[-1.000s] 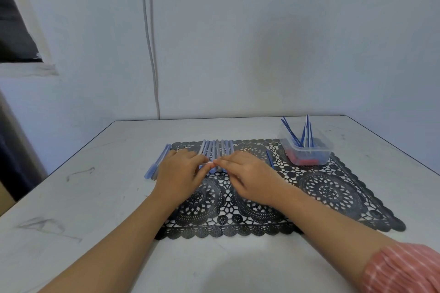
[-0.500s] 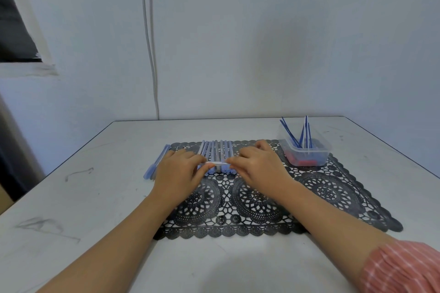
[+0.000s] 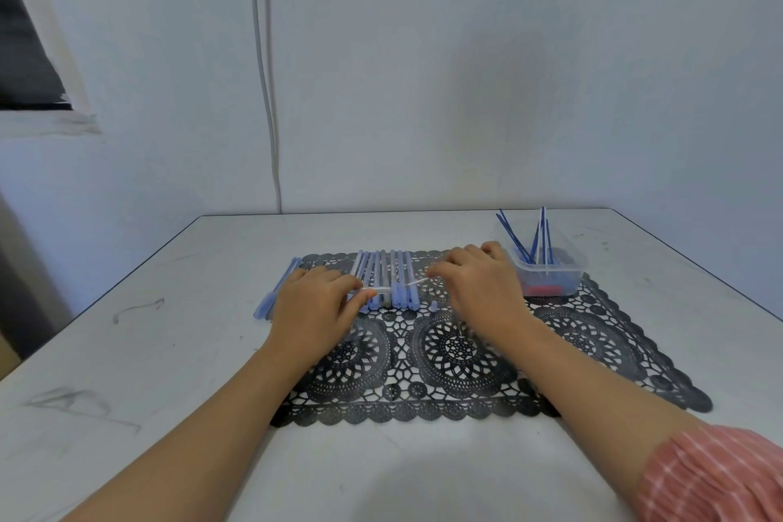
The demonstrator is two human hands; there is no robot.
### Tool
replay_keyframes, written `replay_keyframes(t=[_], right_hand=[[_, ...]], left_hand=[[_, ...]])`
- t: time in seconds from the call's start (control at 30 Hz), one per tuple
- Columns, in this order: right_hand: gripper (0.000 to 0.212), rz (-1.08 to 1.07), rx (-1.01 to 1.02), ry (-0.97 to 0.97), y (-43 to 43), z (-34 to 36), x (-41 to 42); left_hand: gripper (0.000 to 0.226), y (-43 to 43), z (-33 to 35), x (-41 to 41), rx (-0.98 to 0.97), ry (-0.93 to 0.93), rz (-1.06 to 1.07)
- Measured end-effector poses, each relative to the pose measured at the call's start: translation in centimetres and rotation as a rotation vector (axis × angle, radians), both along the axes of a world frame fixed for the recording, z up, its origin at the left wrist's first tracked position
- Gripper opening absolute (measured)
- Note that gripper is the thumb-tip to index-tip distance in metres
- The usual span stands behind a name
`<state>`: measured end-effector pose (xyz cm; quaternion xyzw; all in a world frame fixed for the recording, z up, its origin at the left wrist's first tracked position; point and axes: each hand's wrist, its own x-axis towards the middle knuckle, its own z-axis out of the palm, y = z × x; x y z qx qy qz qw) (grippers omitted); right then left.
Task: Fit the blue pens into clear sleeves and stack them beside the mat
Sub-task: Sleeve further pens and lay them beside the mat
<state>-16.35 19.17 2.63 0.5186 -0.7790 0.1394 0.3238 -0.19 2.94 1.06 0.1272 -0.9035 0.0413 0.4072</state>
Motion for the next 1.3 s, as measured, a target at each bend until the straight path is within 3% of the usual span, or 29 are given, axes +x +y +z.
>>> replay_keyframes(t=[0.1,0.23,0.5,0.83,1.03,1.2,1.3], right_hand=[[0.032,-0.049,-0.026,-0.090,0.2,-0.2,-1.0],[0.012,0.006,0.100,-0.226,0.6,-0.1,-1.7],[0.036,0.028,0.272,-0.402,0.7,-0.4,-2.4],[0.035,0.042,0.341,-0.450,0.6,-0.3,-2.3],[0.031,0.042,0.170,-0.436,0.6,-0.1,-1.7],[0.037,0.065,0.199,-0.430,0.5,-0.4,-1.7],[0.033,0.064,0.230,-0.448,0.7,-0.3,-1.6]], left_hand=[[0.042,0.0,0.0,0.0,-0.004,-0.003,0.003],[0.042,0.0,0.0,0.0,-0.007,0.006,0.000],[0.042,0.0,0.1,0.0,-0.019,0.026,0.004],[0.045,0.0,0.1,0.0,-0.003,0.019,0.007],[0.044,0.0,0.0,0.1,0.005,0.020,0.005],[0.027,-0.1,0.0,0.1,-0.004,0.011,-0.005],[0.037,0.0,0.0,0.0,-0.003,0.014,-0.004]])
